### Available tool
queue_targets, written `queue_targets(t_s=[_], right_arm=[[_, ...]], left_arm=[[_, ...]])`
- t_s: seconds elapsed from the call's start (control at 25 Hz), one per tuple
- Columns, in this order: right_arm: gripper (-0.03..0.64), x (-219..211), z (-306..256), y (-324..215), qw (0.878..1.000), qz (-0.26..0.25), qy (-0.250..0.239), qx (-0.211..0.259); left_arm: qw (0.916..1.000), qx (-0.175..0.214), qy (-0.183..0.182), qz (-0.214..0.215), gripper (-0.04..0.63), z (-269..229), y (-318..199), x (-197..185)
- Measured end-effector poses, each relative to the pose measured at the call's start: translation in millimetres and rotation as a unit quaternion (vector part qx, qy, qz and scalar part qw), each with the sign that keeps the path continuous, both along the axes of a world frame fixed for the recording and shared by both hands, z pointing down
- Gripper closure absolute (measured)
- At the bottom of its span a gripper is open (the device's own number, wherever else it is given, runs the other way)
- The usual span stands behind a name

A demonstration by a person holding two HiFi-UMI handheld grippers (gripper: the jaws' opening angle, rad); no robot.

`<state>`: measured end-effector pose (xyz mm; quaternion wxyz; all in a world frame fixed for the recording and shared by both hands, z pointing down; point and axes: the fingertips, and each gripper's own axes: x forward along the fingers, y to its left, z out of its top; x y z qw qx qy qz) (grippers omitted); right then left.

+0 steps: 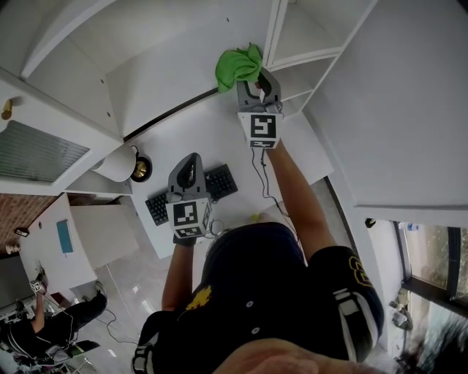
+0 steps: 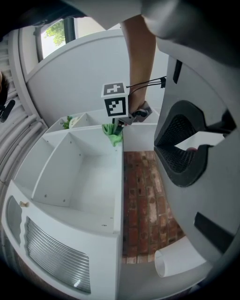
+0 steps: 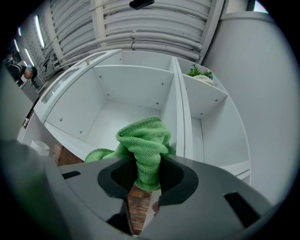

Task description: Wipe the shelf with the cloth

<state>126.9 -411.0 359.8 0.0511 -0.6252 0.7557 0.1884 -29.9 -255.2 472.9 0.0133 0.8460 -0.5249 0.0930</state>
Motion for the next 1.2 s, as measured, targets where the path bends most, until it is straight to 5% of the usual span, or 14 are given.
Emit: queue_targets(t_s=[0.28, 0.44, 0.52, 0.8, 1.2], right_arm=[[0.509, 3, 8, 15, 0.999, 0.031, -0.036, -0.004], [0.511, 10, 93, 44, 0.989, 0.033, -0.072, -0.128], [0.512, 14, 131, 75, 0.985, 0.054, -0.058, -0.154], [0.512, -6, 164, 165, 0.983, 0.043, -0.006, -0.177], [0.512, 4, 165, 236, 0.985, -0.017, -0.026, -0.171]], left_arm=[[0.9994, -0.022, 0.003, -0.025, 0.577, 24, 25, -29], [0.9991, -0.031, 0.002, -0.029, 0.577, 37, 49, -48], [0.9989, -0.035, 0.004, -0.031, 0.577, 43, 59, -60], [0.9967, -0.070, 0.030, -0.028, 0.577, 84, 80, -79], [0.9960, -0.040, 0.023, -0.077, 0.577, 69, 150, -52]])
